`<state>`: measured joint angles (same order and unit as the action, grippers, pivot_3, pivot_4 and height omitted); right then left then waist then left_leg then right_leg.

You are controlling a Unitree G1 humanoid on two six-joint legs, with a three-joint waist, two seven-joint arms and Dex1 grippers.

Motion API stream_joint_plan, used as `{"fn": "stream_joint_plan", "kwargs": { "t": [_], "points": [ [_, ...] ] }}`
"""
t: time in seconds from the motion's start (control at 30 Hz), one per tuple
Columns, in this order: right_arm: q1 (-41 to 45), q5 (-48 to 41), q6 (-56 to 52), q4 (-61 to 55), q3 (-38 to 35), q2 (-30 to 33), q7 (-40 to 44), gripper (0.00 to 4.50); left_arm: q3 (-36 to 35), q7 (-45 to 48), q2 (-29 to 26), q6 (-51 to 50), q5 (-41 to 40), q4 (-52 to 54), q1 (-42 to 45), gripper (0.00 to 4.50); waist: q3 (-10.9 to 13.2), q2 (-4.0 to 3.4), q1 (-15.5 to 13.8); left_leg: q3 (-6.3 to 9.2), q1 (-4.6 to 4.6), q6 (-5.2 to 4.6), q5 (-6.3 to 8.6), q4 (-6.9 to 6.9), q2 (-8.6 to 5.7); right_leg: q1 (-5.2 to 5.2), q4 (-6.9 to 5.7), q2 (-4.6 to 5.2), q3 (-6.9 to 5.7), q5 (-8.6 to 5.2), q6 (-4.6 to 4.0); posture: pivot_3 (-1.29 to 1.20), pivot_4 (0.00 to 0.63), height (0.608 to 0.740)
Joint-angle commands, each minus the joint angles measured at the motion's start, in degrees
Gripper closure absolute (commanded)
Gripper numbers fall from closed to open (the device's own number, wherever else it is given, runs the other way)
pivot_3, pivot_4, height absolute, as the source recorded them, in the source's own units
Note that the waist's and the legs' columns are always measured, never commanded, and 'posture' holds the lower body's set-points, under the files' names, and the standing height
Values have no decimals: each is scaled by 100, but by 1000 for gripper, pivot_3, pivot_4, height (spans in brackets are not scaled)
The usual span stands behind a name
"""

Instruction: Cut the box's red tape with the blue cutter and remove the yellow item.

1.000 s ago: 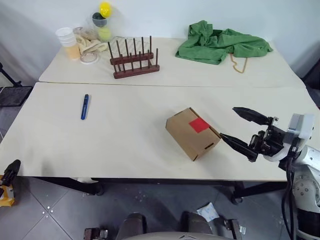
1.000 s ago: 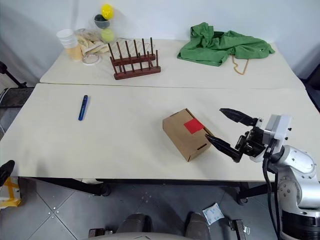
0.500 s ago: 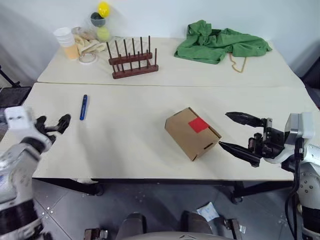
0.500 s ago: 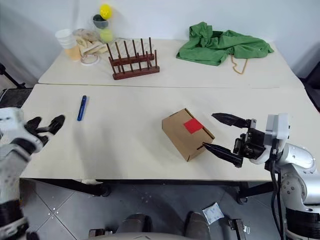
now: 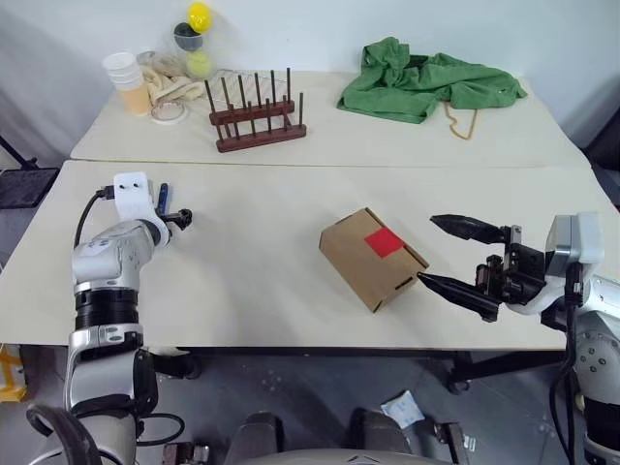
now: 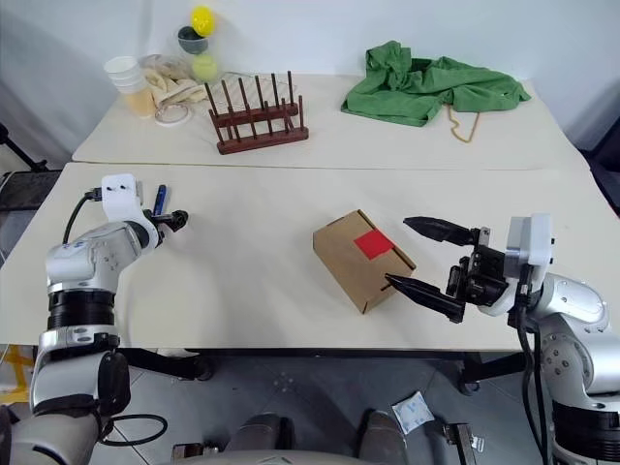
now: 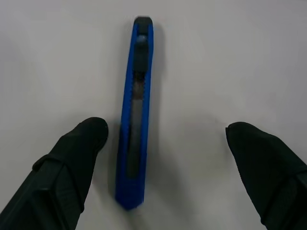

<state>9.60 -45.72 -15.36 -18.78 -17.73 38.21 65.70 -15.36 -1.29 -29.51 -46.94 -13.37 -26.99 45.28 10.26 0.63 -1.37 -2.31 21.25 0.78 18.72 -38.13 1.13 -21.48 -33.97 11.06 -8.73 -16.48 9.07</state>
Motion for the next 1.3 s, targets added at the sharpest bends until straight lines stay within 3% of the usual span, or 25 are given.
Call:
{"fn": "stream_joint_plan", "kwargs": {
  "t": [0.03,0.13,0.23,0.6,0.63,0.83,1.03,1.13,1.2,1.3],
  "points": [
    [-2,-102,36,-228,-81,-8,-95,28,61,16,-121,3,219,-339,138,0,0,0,0,0,0,0,0,-1,0,0,-1,0,0,0,0,0,150,740],
    [-43,-85,72,-267,-81,-45,-170,28,35,-41,-125,-13,259,-450,172,0,0,0,0,-1,-2,0,0,-3,0,1,-3,0,2,0,0,0,150,740],
    [-154,-71,138,-346,-123,-90,-242,0,-24,-23,-99,-43,217,-516,62,559,0,0,6,-1,-4,0,0,-3,1,1,-6,0,3,0,0,0,150,740],
    [-216,-40,212,-322,-213,-51,-319,0,-358,-10,126,-175,57,-473,-227,3884,-8,-13,2,-11,-9,0,0,-3,0,1,-6,0,12,1,1,0,150,740],
    [-214,-40,215,-318,-217,-49,-324,0,-368,66,134,-182,27,-431,-255,4035,-9,-15,2,-11,-10,0,0,-3,0,1,-6,0,12,1,1,0,150,740],
    [-230,-175,154,-324,-441,51,-391,0,-524,1422,-387,-11,-429,375,-786,4034,-12,-19,21,-14,-12,0,0,1,0,0,-6,0,14,1,1,0,150,740],
    [-475,-461,-179,-460,-836,457,-326,0,-214,5324,-1841,1439,-1213,1774,-1843,4034,0,0,18,-16,-1,2,1,3,7,-10,0,-6,13,0,1,0,150,740],
    [-649,-602,-371,-589,-950,627,-290,0,115,6669,-2403,1890,-1321,2157,-2209,4034,0,-3,-38,-17,4,4,4,-3,9,-8,10,-7,13,0,-1,0,150,740],
    [-817,-775,-574,-693,-1002,737,-236,0,558,7327,-2647,2149,-1224,2410,-2358,4034,0,-14,-51,-18,1,2,7,-3,9,-3,12,-7,15,0,-1,0,150,740],
    [-1382,-657,-837,-1220,-825,926,-239,0,2362,7960,-2288,3354,-56,2882,-2025,4034,-6,-36,-137,-23,-2,0,8,-2,8,-3,11,-7,17,0,-1,0,150,740]
  ]
}}
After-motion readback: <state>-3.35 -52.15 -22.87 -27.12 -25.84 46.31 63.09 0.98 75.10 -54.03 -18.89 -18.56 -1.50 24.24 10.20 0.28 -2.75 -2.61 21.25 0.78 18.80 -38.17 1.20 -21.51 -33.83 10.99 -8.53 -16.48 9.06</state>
